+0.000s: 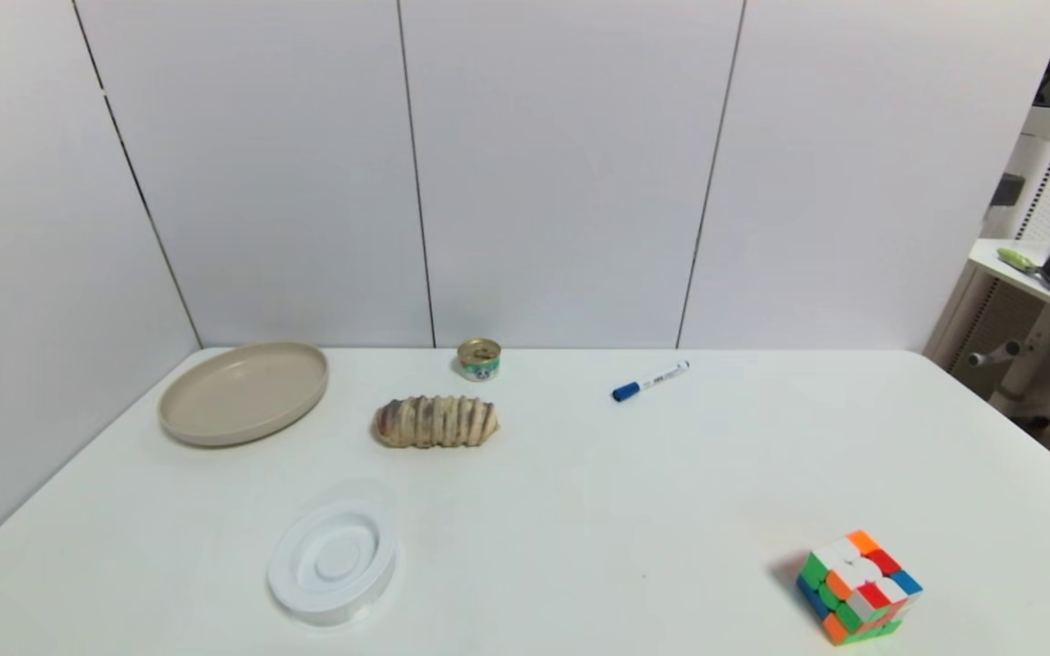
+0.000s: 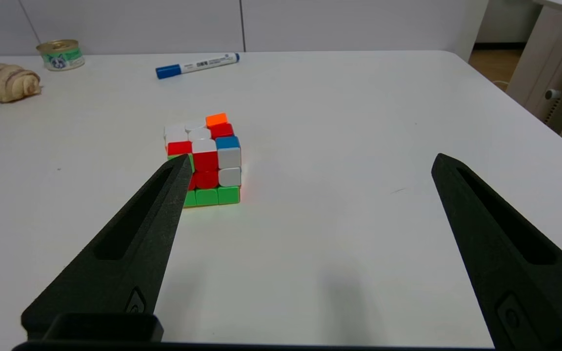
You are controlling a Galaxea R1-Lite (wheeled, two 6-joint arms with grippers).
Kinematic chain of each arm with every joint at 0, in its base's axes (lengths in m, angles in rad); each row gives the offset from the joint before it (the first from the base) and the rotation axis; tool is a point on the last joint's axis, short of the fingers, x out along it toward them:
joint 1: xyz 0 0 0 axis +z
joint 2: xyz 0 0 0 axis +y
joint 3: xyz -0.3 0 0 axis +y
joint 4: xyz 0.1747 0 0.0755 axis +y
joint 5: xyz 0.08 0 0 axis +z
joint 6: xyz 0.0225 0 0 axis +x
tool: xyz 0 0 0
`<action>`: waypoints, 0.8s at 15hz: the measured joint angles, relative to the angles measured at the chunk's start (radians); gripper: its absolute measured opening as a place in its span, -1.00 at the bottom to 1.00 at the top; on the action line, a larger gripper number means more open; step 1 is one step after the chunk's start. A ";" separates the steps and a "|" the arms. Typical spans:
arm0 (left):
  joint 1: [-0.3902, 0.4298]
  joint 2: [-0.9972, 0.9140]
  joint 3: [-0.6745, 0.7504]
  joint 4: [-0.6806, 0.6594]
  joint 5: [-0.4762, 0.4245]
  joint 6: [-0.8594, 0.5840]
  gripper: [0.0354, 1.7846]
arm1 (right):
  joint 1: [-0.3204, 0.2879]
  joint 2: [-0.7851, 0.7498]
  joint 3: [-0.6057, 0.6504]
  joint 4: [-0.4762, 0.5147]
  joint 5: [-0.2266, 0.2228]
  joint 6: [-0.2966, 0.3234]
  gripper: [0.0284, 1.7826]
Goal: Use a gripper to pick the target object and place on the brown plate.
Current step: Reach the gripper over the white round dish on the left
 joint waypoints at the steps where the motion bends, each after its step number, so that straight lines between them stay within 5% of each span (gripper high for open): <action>1: 0.000 0.000 0.000 0.000 0.000 0.000 0.89 | 0.000 0.000 0.000 0.000 0.000 0.000 0.90; 12: 0.004 0.036 -0.012 -0.006 0.005 0.004 0.89 | 0.000 0.000 0.000 0.000 0.000 0.000 0.90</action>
